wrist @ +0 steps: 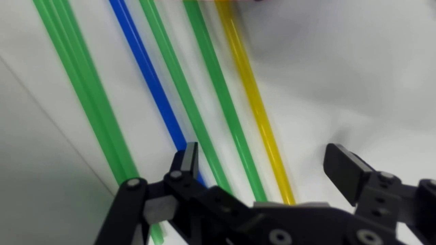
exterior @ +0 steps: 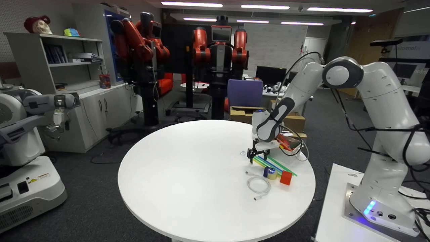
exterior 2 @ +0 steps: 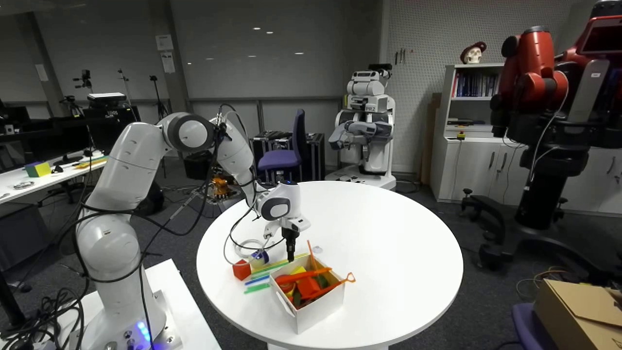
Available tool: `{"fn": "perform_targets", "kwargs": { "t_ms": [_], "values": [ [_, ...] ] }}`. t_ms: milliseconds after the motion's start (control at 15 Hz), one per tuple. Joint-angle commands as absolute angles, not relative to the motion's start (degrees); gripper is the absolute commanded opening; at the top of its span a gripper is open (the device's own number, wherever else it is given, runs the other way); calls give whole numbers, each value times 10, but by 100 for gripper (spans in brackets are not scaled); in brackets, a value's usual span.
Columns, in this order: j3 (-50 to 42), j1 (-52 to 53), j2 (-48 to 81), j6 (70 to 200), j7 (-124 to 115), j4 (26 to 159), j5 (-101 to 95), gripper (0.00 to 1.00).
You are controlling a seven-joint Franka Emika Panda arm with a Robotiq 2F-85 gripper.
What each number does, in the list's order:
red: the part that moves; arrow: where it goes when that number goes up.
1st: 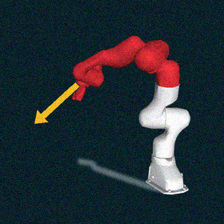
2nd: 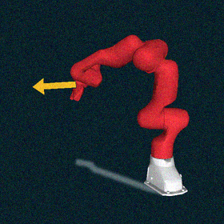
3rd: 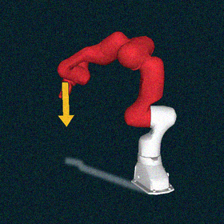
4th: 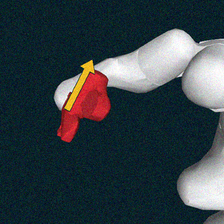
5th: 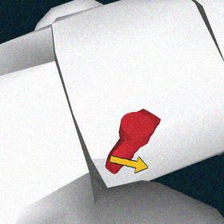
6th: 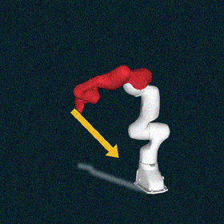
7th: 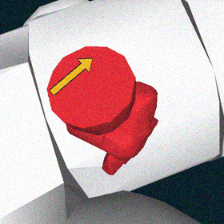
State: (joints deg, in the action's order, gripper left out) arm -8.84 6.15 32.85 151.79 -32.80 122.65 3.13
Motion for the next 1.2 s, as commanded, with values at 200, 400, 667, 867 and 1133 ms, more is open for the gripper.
{"fn": "perform_targets", "kwargs": {
  "t_ms": [200, 400, 667, 867, 1133],
  "values": [
    [-88, 61, 332, 1509, -301, 1218, 29, 98],
    [-67, 33, 326, 1507, -237, 1222, 44, 100],
    [-52, 10, 326, 1505, -179, 1222, 51, 88],
    [-43, -3, 327, 1501, -152, 1220, 53, 59],
    [-39, -9, 324, 1504, -133, 1222, 51, 33]
  ]
}}
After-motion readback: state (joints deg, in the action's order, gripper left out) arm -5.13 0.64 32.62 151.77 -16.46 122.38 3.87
